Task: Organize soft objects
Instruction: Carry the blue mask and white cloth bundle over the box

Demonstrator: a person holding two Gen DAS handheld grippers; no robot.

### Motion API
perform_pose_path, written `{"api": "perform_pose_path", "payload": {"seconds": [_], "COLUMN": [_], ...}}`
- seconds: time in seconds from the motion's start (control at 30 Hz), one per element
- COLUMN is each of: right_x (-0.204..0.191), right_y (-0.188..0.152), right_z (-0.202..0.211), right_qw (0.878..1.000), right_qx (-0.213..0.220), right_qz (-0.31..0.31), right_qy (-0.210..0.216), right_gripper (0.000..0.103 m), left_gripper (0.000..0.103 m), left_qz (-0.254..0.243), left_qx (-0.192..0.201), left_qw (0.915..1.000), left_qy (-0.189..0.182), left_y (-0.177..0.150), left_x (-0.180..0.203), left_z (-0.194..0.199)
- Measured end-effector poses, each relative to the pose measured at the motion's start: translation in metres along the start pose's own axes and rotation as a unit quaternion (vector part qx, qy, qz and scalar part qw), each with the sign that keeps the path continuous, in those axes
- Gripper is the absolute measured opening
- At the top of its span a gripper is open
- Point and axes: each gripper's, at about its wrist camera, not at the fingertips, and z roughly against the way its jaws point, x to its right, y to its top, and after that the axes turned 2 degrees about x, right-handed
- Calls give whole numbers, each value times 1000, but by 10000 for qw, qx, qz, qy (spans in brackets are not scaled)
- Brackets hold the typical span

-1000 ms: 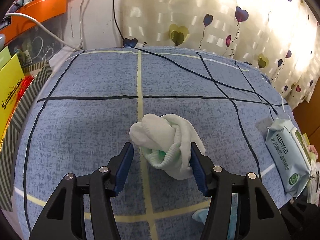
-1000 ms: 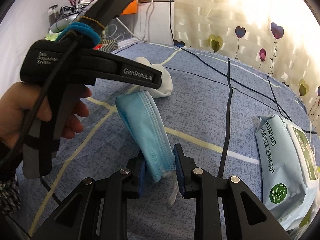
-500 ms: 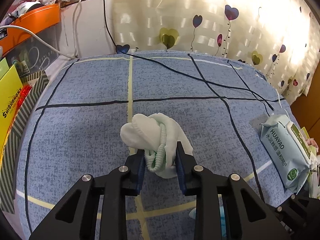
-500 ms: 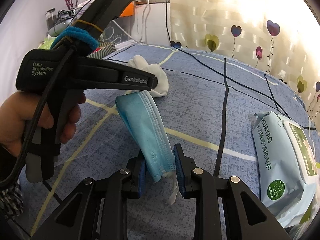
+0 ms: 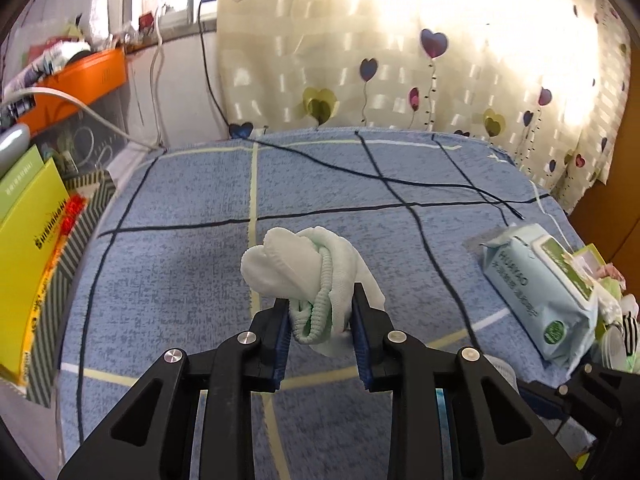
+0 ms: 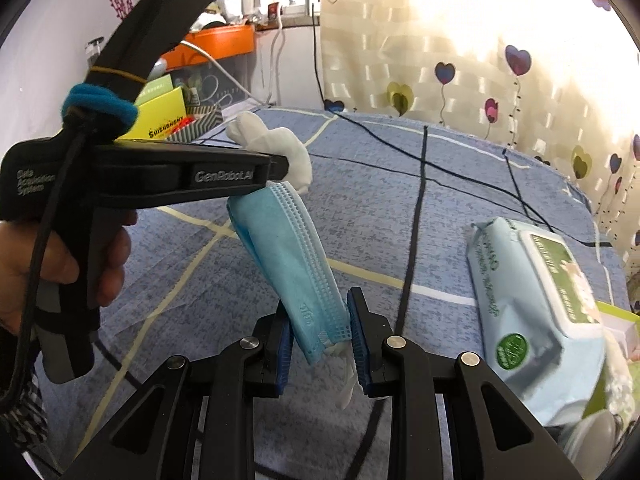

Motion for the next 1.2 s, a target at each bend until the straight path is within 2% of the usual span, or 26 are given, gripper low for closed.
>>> {"api": "perform_pose_path", "payload": {"seconds": [0.4,0.5,1.2], "right_x": [19,28,78], "right_y": [-12,-14,-50], "right_z": [50,64,143], "right_qw": [9991,9983,9900], "right_qx": [258,345,632], "right_qz": [-147,-239,-609], "right_qy": [-304,-399,-1100], "right_gripper": [25,25,25], "left_gripper": [28,28,28], "left_qz": [-82,-239,-702], "left_qx": [253,342,465], "left_qw": [9995,9991,9932], "left_qy": [-178,-124,-807], "left_y": [-9,-13,-31], "left_x": [34,47,137], "left_z": [49,60,106]}}
